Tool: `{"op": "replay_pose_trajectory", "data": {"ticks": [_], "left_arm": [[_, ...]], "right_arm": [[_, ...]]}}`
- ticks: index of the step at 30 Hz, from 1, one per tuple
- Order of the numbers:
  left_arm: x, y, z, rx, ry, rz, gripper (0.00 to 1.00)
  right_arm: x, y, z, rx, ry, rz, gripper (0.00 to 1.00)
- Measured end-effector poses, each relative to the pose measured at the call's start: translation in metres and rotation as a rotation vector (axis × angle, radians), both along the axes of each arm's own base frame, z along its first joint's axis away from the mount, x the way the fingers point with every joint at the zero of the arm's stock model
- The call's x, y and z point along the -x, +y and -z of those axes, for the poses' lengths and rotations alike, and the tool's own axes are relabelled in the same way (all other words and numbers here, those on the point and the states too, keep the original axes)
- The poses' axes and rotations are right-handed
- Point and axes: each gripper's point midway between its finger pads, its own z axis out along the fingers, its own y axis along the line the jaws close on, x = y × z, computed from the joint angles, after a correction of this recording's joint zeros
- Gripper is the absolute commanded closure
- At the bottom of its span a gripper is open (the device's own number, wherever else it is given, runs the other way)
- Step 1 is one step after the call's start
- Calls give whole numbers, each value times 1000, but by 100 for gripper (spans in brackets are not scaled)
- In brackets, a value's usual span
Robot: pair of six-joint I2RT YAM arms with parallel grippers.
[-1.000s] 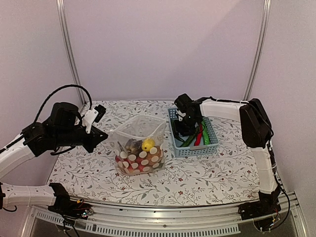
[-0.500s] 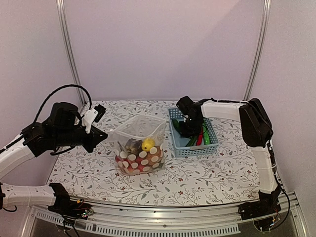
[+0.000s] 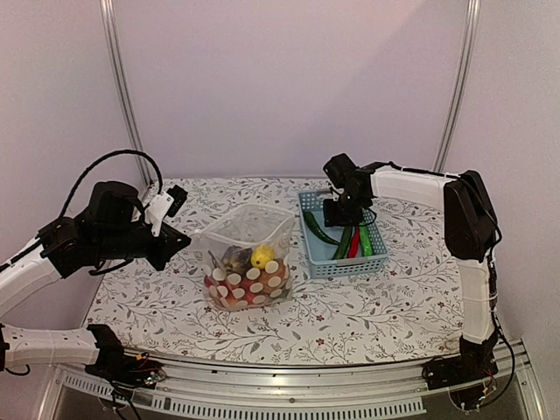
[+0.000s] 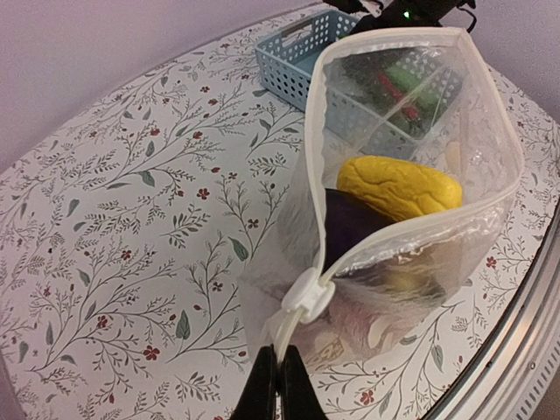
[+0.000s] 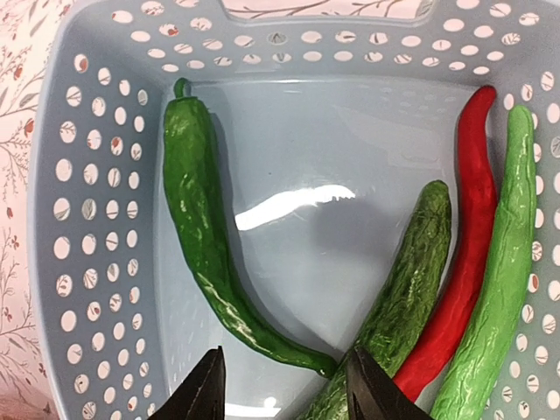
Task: Place the food in the zip-top bag and seal the zipper
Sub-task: Pick up the fake vegetable from the bin.
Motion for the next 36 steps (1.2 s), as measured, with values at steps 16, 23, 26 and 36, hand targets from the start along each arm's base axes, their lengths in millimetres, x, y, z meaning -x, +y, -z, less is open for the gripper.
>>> {"op": "replay_pose_trajectory", "data": {"ticks": [16, 23, 26, 36], "left_arm": [[1, 0, -1, 4, -4, 0, 100], [0, 1, -2, 4, -5, -1, 100], [0, 1, -2, 4, -5, -1, 100], [1, 1, -2, 4, -5, 0, 100]], "right_arm": [[-15, 28, 22, -46, 28, -85, 50], [-20, 36, 37, -50, 48, -103, 55], [-22, 41, 42, -63, 54, -111, 62], [-24, 44, 52, -60, 60, -89, 90]]}}
